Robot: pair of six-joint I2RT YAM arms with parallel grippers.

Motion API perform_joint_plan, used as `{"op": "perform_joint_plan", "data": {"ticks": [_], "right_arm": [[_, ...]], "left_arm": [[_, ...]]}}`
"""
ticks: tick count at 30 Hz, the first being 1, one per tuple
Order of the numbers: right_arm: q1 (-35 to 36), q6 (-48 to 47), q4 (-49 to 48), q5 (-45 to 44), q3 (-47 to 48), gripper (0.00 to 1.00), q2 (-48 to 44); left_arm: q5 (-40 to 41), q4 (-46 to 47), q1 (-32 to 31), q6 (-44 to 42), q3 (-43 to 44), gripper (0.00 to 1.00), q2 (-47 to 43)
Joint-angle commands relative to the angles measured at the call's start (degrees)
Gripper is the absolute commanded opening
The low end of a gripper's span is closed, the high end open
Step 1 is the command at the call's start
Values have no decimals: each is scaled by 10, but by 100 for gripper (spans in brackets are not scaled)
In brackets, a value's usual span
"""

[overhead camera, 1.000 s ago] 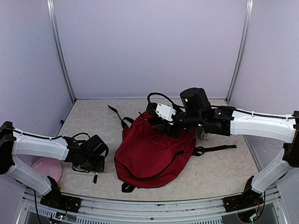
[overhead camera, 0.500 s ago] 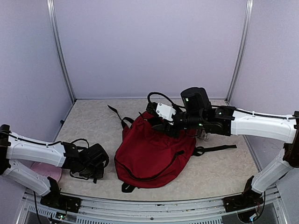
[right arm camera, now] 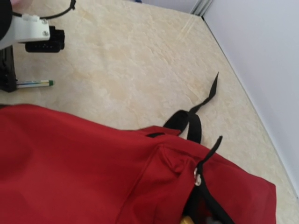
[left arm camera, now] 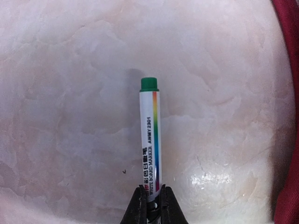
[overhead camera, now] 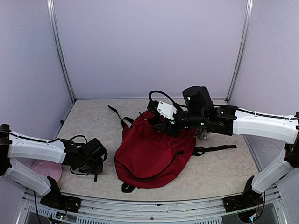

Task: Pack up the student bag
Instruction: Pick up the pen at the corner of the board, then pass from the left arm to the right

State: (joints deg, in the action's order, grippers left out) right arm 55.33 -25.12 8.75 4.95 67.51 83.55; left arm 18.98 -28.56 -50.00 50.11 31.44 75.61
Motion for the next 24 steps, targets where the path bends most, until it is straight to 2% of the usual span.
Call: {"op": "perform_joint_plan", "data": {"ticks": [1, 5, 7, 11, 13, 14, 15, 17, 20, 24], "right_arm": [[6, 34, -15, 47, 25, 59, -29], [5, 88, -58, 124, 34, 60, -47], [3, 126, -96, 196, 33, 61, -53], [4, 222, -216, 331, 32, 64, -34], [3, 279, -279, 364, 46, 66, -10], [3, 295, -292, 374, 58, 68, 3], [3, 310, -299, 376, 72, 75, 18], [1, 341, -305, 360, 94, 77, 40], [-11, 399, -340, 361, 99, 77, 55], [-25, 467, -381, 400, 107, 76, 80]], "left_arm": [[46, -51, -21, 6, 34, 0, -83], [123, -51, -59, -2, 81, 0, -160], [169, -33, -87, -33, 114, 0, -178], [247, 102, -166, -169, 161, 0, -200], [224, 216, -195, -258, 156, 0, -216], [195, 267, -200, -291, 150, 0, -222], [164, 319, -202, -321, 144, 0, -226], [117, 400, -207, -366, 132, 0, -229], [84, 464, -218, -404, 132, 0, -220], [60, 499, -229, -444, 139, 0, -197]]}}
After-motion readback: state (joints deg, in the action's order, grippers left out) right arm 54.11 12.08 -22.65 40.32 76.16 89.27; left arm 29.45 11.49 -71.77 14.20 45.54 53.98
